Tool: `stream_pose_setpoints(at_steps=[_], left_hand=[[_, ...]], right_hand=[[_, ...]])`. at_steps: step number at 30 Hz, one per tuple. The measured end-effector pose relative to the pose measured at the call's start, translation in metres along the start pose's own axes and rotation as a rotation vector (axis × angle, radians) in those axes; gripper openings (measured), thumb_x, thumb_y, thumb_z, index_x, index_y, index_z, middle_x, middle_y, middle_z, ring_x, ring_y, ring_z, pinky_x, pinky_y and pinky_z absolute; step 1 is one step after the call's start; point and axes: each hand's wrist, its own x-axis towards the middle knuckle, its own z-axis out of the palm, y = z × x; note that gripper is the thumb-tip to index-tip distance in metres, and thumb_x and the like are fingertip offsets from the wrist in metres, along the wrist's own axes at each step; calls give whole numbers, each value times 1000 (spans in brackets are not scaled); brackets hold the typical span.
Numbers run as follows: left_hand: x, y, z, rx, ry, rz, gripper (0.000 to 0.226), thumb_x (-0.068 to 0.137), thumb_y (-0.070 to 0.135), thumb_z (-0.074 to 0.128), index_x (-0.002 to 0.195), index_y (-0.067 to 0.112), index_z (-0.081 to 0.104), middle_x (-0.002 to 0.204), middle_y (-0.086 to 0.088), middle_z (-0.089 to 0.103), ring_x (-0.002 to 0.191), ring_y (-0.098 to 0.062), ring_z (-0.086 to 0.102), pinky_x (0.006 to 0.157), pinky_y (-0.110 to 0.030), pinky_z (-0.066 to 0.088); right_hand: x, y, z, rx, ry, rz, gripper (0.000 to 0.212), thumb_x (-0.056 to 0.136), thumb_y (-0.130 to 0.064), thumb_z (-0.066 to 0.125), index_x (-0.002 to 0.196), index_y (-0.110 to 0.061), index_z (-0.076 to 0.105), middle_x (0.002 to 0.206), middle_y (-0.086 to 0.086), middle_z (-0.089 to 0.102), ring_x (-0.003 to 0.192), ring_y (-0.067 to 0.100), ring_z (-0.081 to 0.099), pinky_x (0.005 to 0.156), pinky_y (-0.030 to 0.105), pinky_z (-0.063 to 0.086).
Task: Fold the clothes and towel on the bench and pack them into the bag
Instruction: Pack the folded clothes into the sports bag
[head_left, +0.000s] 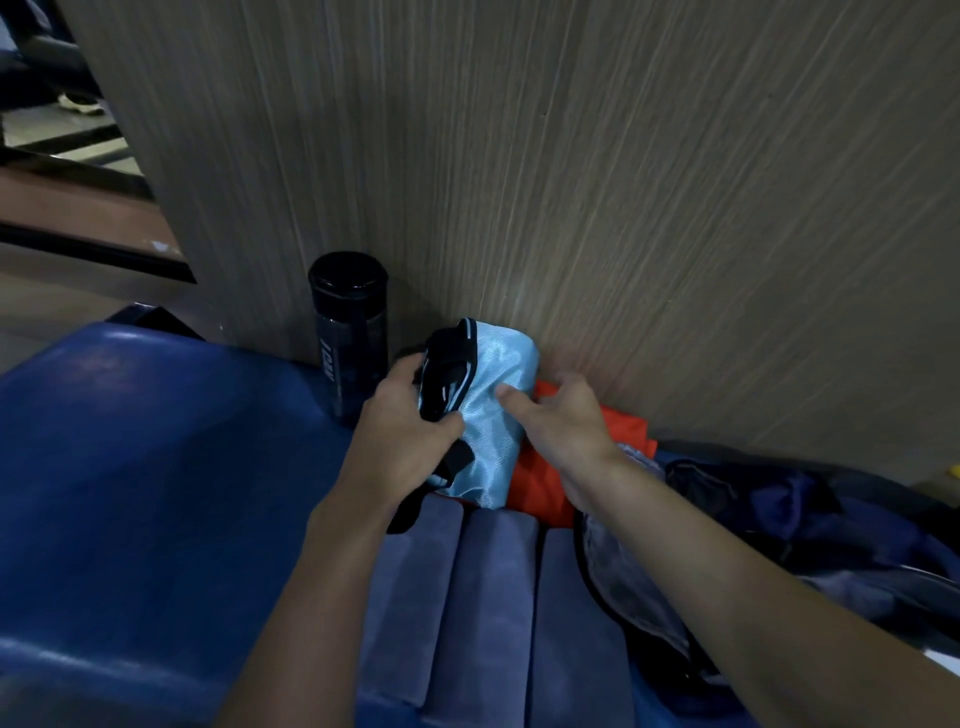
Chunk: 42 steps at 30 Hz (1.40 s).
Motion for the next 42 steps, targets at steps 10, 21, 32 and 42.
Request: stream_pose_setpoints(at_steps=[10, 21, 32, 42], left_hand=[[2, -2, -10, -160, -5, 43, 50, 84, -8, 63, 109, 36, 62, 88, 1, 75, 83, -12, 73, 67, -24, 57], [-17, 18, -16, -176, -96, 256, 70, 81, 4, 78, 139, 27, 47, 120, 14, 66, 112, 2, 62, 88, -14, 49], [-80, 102, -12, -223, -315, 277, 29, 82, 20, 77, 110, 15, 70, 104, 3, 76, 98, -11, 72, 80, -24, 57], [-131, 187, 30, 438, -713, 641, 21, 81, 22, 80, 90, 12, 64, 81, 3, 67, 71, -12, 61, 65, -27, 49]], right_hand=[[4, -13, 10, 315, -73, 18, 53, 74, -22, 85, 111, -7, 51, 103, 11, 70, 92, 23, 72, 83, 39, 59], [-37, -40, -10, 435, -156, -147, 39, 79, 2, 75, 115, -4, 60, 104, 16, 72, 95, 30, 71, 84, 45, 59], [-138, -85, -96, 455, -195, -261, 47, 77, 3, 76, 118, -7, 56, 105, 14, 72, 93, 30, 71, 75, 39, 60], [-209, -105, -215, -238, -307, -374, 119, 57, -24, 94, 149, -40, 19, 109, -4, 67, 106, 24, 67, 93, 48, 54]])
